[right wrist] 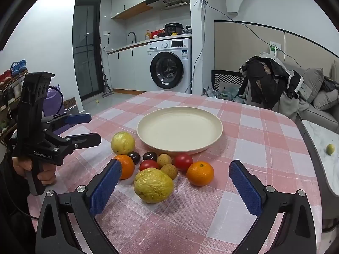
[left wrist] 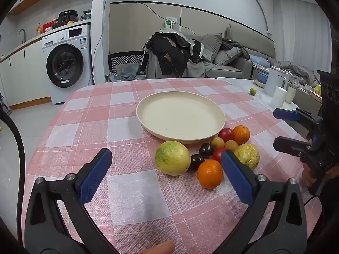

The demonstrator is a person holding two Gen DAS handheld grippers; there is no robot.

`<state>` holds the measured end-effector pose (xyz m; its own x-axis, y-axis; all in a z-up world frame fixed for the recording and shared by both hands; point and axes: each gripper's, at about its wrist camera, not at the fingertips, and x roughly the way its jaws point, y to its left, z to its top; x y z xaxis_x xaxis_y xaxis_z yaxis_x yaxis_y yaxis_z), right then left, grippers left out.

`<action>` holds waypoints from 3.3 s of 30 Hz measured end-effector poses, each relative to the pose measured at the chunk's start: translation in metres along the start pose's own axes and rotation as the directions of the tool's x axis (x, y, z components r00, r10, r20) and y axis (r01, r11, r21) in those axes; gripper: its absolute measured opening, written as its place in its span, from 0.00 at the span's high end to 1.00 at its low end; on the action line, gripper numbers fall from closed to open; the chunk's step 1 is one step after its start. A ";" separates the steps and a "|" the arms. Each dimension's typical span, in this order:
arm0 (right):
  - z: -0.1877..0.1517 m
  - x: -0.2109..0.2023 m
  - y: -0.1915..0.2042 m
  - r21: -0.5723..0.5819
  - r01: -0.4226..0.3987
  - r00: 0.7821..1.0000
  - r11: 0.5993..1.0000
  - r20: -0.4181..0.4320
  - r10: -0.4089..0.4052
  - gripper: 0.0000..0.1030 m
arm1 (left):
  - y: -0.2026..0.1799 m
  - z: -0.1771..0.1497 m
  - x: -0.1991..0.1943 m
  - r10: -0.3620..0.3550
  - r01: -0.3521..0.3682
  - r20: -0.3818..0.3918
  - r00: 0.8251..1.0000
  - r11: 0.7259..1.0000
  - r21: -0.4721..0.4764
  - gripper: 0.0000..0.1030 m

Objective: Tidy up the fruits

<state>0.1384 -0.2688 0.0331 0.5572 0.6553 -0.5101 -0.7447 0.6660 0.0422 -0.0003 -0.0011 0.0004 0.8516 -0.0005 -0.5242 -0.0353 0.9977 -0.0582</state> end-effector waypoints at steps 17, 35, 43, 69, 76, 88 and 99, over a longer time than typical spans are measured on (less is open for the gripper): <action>-0.002 0.004 0.001 -0.007 -0.011 1.000 1.000 -0.013 0.011 0.00 | -0.006 -0.001 -0.005 -0.017 0.017 0.011 1.000 0.999 0.029 0.01; -0.001 0.001 0.007 -0.032 -0.010 1.000 0.999 -0.013 0.009 0.00 | -0.008 -0.001 -0.004 -0.024 0.024 0.012 1.000 0.999 0.045 0.01; -0.001 0.001 0.007 -0.035 -0.010 1.000 0.999 -0.015 0.009 0.00 | -0.008 -0.001 -0.004 -0.023 0.022 0.012 1.000 0.999 0.046 0.01; -0.001 0.003 0.008 -0.037 -0.012 1.000 0.999 -0.018 0.012 0.00 | -0.009 -0.002 -0.004 -0.024 0.024 0.012 1.000 0.999 0.048 0.01; -0.002 0.003 0.008 -0.038 -0.013 1.000 0.999 -0.019 0.012 0.00 | -0.009 -0.002 -0.003 -0.025 0.025 0.012 1.000 0.998 0.049 0.01; -0.003 0.003 0.009 -0.037 -0.012 1.000 0.999 -0.021 0.011 0.00 | -0.009 -0.003 -0.003 -0.026 0.025 0.010 1.000 0.998 0.049 0.01; -0.004 0.004 0.005 -0.033 -0.006 1.000 0.999 -0.030 0.005 0.00 | -0.009 -0.005 -0.002 -0.024 0.023 0.006 1.000 0.999 0.046 0.01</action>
<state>0.1350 -0.2643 0.0282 0.5425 0.6475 -0.5353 -0.7596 0.6502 0.0166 -0.0039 -0.0106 -0.0024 0.8553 -0.0238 -0.5176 0.0090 0.9995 -0.0310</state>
